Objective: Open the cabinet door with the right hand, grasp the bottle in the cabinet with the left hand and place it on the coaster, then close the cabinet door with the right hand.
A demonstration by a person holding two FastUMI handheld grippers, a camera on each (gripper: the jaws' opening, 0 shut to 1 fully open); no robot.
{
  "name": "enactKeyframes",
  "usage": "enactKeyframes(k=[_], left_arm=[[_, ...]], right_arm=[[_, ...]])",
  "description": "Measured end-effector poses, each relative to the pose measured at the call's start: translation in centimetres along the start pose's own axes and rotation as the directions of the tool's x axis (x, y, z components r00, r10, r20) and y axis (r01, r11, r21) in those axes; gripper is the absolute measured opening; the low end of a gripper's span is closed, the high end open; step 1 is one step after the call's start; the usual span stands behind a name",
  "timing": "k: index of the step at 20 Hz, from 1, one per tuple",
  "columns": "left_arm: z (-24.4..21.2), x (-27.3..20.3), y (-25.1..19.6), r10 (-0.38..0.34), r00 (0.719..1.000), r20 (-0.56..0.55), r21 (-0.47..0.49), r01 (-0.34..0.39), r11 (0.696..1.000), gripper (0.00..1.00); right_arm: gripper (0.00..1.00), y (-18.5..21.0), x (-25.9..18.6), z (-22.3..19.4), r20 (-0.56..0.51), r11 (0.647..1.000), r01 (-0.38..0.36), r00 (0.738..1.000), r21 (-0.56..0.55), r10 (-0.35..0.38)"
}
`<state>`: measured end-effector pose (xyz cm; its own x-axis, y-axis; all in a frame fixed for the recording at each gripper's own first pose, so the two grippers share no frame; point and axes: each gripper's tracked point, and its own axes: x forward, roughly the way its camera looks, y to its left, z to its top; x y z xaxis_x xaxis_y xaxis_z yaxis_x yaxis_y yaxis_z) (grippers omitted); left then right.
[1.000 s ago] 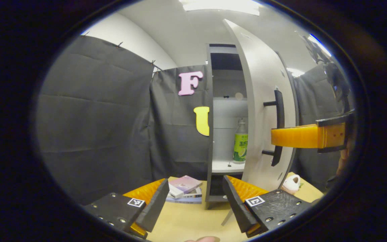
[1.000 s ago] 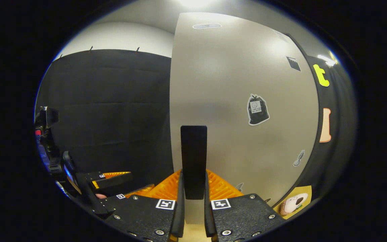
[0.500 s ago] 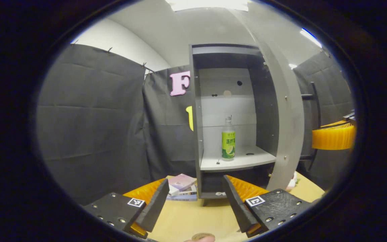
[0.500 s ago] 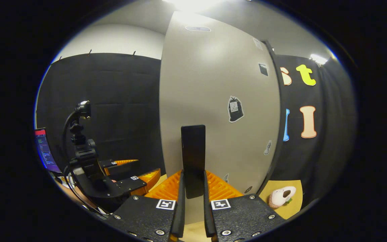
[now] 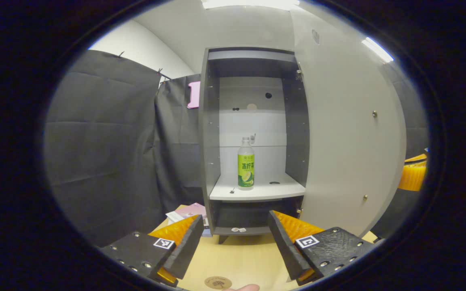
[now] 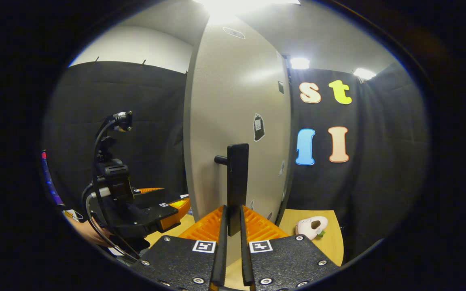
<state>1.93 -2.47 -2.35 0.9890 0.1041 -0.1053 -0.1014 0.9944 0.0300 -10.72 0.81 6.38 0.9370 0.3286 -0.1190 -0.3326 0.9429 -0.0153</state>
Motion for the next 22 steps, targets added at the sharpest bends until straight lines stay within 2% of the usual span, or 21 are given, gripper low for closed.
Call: enactKeyframes(k=[3,8,11,12,13,14,15,17,18,21,22], left_arm=[[-0.4,1.2,-2.2,-0.021,1.0,-0.009,-0.003,0.021,1.0,0.96],[-0.1,2.9,-3.5,-0.004,1.0,-0.006,-0.014,0.004,1.0,0.96],[0.1,3.4,-3.2,0.001,1.0,0.001,-0.005,-0.001,1.0,0.96],[0.4,4.0,-3.1,0.006,1.0,0.005,-0.005,-0.006,1.0,0.92],[0.5,5.3,-2.9,0.009,1.0,0.011,-0.002,-0.009,1.0,0.96],[0.8,6.5,-2.4,0.014,1.0,0.017,0.009,-0.014,1.0,0.93],[0.8,8.0,-1.9,0.017,1.0,0.024,0.022,-0.018,1.0,0.96],[1.1,10.9,-1.5,0.012,0.999,0.035,0.039,-0.013,0.999,0.93],[1.3,12.4,-1.2,0.012,0.999,0.044,0.055,-0.014,0.998,0.89],[2.1,17.3,-0.9,-0.015,0.998,0.069,0.082,0.009,0.997,0.96],[2.2,18.8,-1.1,-0.032,0.997,0.072,0.09,0.025,0.996,0.96]], right_arm=[[0.17,-2.0,-1.2,-1.3,-0.035,0.995,0.099,0.995,0.021,-0.098],[0.14,-5.7,-3.5,-1.8,0.007,0.969,0.24,0.97,0.063,-0.241],[0.11,-5.3,-3.8,-1.8,-0.001,0.971,0.198,0.98,0.133,-0.2],[0.1,-5.0,-3.9,-1.7,0.001,0.972,0.197,0.98,0.131,-0.199],[0.11,-4.7,-4.1,-1.8,0.003,0.974,0.2,0.98,0.11,-0.201],[0.11,-4.8,-4.8,-1.9,0.006,0.974,0.214,0.977,0.075,-0.215],[0.14,-4.9,-4.6,-1.6,0.017,0.974,0.221,0.975,0.051,-0.222],[0.15,-6.4,-4.1,-1.3,0.028,0.967,0.251,0.967,0.044,-0.252],[0.21,-6.8,-4.7,-1.3,0.036,0.963,0.263,0.964,0.06,-0.265],[0.71,-7.5,-7.5,-1.2,0.077,0.939,0.326,0.939,0.106,-0.335],[0.8,-8.2,-8.3,-1.2,0.086,0.924,0.366,0.923,0.114,-0.376]])
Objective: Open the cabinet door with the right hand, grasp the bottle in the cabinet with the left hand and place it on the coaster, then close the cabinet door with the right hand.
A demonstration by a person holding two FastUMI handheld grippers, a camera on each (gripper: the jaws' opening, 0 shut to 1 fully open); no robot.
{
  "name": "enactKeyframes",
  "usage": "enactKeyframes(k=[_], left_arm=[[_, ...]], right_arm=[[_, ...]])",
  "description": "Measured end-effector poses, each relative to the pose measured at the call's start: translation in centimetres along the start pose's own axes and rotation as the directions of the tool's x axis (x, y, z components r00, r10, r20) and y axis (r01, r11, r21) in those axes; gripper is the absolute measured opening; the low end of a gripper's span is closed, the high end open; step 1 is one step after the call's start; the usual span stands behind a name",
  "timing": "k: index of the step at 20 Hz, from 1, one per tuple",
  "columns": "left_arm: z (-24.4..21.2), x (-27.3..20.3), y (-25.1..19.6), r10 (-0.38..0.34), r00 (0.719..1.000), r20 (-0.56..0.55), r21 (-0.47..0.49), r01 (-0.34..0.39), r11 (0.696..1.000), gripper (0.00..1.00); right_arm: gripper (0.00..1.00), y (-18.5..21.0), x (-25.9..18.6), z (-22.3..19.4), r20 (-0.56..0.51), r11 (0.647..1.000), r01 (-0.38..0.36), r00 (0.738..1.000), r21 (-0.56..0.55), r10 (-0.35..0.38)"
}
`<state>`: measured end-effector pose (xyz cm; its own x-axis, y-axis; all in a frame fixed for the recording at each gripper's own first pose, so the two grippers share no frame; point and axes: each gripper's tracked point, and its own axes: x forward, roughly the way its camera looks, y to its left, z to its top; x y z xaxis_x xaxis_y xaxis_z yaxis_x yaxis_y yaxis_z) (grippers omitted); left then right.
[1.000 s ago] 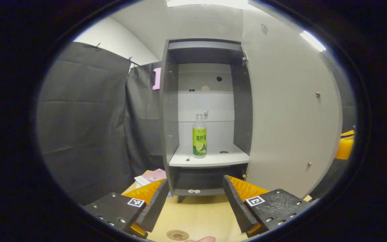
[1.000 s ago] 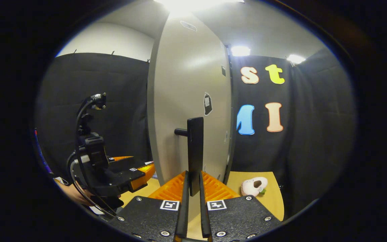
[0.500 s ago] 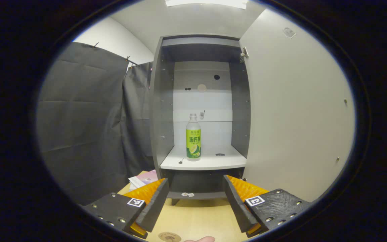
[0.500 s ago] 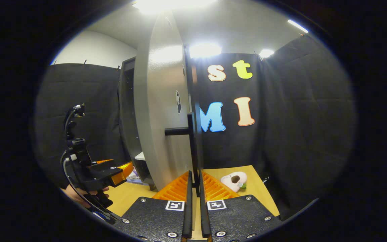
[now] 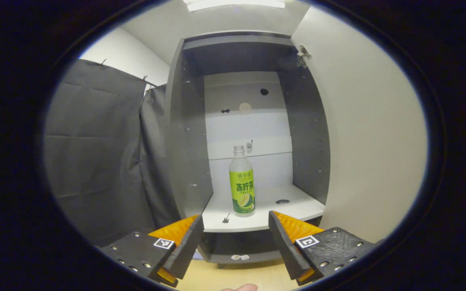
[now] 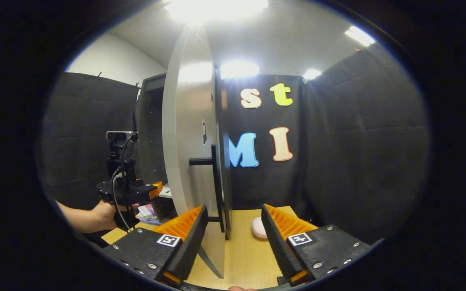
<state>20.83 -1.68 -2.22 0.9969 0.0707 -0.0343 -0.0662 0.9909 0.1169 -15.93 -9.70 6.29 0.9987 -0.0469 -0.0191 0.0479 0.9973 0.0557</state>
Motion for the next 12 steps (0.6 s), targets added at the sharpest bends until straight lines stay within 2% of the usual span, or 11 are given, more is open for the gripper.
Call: enactKeyframes(k=[1,4,7,8,9,10,11,12], left_arm=[[0.1,1.5,-0.2,-0.016,1.0,0.007,0.009,0.016,1.0,0.96],[0.0,5.2,-1.4,-0.061,0.998,0.023,0.039,0.06,0.997,0.89],[0.0,8.3,-1.9,-0.101,0.994,0.035,0.049,0.099,0.994,0.88],[-0.1,9.3,-2.0,-0.109,0.993,0.036,0.047,0.107,0.993,0.88],[-0.5,10.1,-2.1,-0.113,0.993,0.039,0.045,0.111,0.993,0.92],[-0.7,11.0,-2.1,-0.116,0.992,0.038,0.044,0.115,0.992,0.96],[-1.0,11.9,-2.1,-0.124,0.992,0.034,0.041,0.122,0.992,0.92],[-1.3,12.7,-2.3,-0.132,0.991,0.026,0.038,0.131,0.991,0.96]], right_arm=[[0.92,-1.0,-0.5,0.1,0.013,0.999,0.045,0.999,0.002,-0.045],[0.93,-4.2,-1.4,-0.2,0.021,0.979,0.202,0.979,0.014,-0.202],[0.94,-4.0,-1.8,-1.8,-0.037,0.963,0.26,0.965,0.069,-0.258],[0.94,-4.1,-1.6,-2.1,-0.046,0.957,0.282,0.959,0.063,-0.279],[0.92,-4.4,-1.4,-2.1,-0.046,0.951,0.307,0.951,0.042,-0.305],[0.94,-4.6,-1.3,-2.1,-0.041,0.944,0.33,0.943,0.015,-0.329],[0.94,-4.5,-1.4,-2.4,-0.039,0.938,0.347,0.937,-0.009,-0.347],[0.94,-4.5,-1.2,-2.8,-0.048,0.932,0.362,0.931,-0.029,-0.363]])
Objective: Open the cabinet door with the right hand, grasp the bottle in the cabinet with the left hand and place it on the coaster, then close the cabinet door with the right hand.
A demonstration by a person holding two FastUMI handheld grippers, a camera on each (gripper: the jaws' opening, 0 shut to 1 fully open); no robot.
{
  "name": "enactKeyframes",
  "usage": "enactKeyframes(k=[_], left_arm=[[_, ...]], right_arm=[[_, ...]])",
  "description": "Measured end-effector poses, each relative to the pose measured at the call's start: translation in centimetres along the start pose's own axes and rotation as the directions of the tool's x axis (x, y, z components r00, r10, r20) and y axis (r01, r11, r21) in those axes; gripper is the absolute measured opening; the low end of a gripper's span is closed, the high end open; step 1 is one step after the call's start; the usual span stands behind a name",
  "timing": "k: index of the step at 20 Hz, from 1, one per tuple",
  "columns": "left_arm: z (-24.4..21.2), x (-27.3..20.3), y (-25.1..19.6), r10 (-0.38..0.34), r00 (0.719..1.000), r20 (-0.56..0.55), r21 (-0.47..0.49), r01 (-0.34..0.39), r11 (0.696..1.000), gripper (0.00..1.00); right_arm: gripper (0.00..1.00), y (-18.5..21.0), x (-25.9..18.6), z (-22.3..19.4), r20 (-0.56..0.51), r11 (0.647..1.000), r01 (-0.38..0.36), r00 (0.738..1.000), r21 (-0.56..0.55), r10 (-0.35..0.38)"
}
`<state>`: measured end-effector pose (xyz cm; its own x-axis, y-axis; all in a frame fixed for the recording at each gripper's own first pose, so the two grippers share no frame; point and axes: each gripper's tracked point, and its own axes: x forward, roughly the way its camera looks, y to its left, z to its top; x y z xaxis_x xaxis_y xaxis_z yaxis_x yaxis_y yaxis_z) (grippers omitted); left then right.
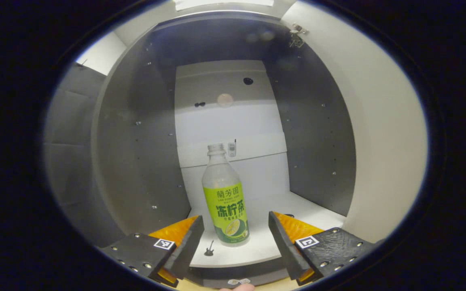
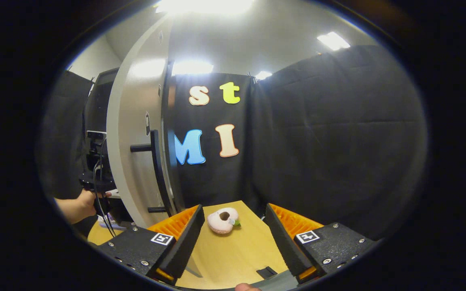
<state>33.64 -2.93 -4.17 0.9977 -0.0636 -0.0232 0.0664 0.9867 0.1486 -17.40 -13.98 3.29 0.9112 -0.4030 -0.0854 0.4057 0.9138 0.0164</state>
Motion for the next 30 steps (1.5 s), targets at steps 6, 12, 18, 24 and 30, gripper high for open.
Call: enactKeyframes(k=[6,12,18,24,30], left_arm=[[-1.5,4.1,0.7,-0.001,1.0,-0.008,-0.038,0.0,0.999,0.92],[-1.3,6.0,1.3,0.019,1.0,0.024,-0.033,-0.018,0.999,0.92],[-1.1,5.3,2.5,0.085,0.996,0.0,-0.023,-0.085,0.996,0.71],[0.2,-0.1,3.7,0.186,0.982,-0.019,-0.086,-0.187,0.979,0.62],[1.6,-6.9,4.0,0.272,0.962,0.013,-0.081,-0.27,0.959,0.64]], right_arm=[[0.93,2.1,3.7,-2.9,-0.05,0.996,0.051,0.997,-0.077,-0.055],[0.92,1.9,4.6,-3.1,-0.066,0.997,0.075,0.995,-0.031,-0.077],[0.92,2.1,4.9,-3.3,-0.049,0.997,0.021,0.999,-0.068,-0.024],[0.93,1.1,5.8,-3.3,-0.042,0.989,-0.102,0.994,-0.104,0.098],[0.94,-2.2,5.1,-3.2,-0.035,0.978,-0.173,0.985,-0.116,0.17]])
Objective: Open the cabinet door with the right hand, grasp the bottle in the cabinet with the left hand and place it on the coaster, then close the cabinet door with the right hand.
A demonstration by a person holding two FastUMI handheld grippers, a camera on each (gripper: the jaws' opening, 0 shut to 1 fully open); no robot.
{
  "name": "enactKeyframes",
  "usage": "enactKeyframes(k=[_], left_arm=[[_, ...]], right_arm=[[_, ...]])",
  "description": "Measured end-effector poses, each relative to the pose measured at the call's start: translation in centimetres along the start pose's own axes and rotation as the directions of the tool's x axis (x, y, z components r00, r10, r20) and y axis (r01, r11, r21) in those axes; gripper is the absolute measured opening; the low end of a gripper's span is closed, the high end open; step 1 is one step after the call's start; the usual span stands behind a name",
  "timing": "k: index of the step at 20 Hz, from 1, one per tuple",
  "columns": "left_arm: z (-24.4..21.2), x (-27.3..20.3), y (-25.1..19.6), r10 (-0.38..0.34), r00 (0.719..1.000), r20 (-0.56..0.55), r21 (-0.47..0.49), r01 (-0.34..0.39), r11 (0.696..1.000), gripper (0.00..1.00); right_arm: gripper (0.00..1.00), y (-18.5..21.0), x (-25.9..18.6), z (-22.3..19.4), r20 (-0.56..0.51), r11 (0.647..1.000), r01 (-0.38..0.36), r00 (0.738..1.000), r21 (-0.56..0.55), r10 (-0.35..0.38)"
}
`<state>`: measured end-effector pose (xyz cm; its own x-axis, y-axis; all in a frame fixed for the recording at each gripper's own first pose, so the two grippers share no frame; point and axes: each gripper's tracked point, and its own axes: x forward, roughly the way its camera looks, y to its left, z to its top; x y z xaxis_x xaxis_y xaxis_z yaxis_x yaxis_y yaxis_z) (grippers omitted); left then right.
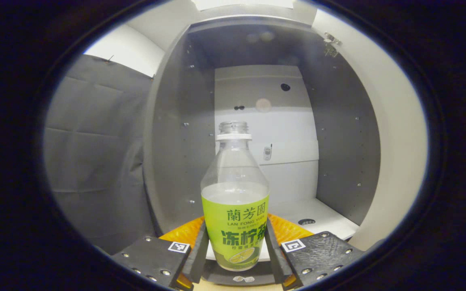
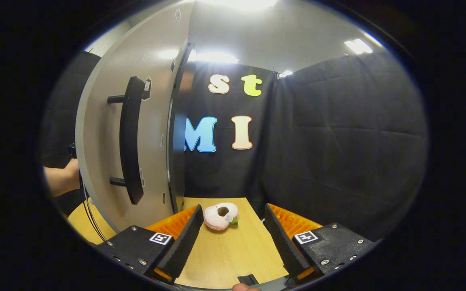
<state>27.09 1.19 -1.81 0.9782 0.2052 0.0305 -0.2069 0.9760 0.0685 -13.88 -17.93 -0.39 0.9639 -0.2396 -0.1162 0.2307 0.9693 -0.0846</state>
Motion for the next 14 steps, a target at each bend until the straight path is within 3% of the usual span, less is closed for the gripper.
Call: enactKeyframes(k=[5,7,9,11,14], left_arm=[[0.4,-6.8,1.8,0.052,0.998,0.026,0.002,-0.052,0.999,0.67],[0.5,-10.3,3.2,0.091,0.995,0.044,0.005,-0.091,0.996,0.63],[0.0,-13.4,4.9,0.133,0.99,0.042,0.0,-0.133,0.991,0.71],[-1.4,-16.2,6.6,0.177,0.984,0.011,-0.048,-0.176,0.983,0.69],[-3.1,-19.8,8.9,0.238,0.971,0.009,-0.077,-0.237,0.968,0.65]], right_arm=[[0.94,-0.9,-1.0,-2.1,-0.03,0.997,-0.079,0.996,0.001,0.079],[0.94,-1.3,-1.1,-2.9,-0.038,0.995,-0.1,0.994,-0.023,0.099],[0.94,-1.7,-1.1,-3.7,-0.041,0.992,-0.1,0.994,-0.083,0.097],[0.94,-2.0,-1.0,-4.5,-0.04,0.986,-0.093,0.995,-0.142,0.089],[0.96,-1.0,-0.7,-5.8,-0.048,0.985,-0.113,0.993,-0.128,0.107]])
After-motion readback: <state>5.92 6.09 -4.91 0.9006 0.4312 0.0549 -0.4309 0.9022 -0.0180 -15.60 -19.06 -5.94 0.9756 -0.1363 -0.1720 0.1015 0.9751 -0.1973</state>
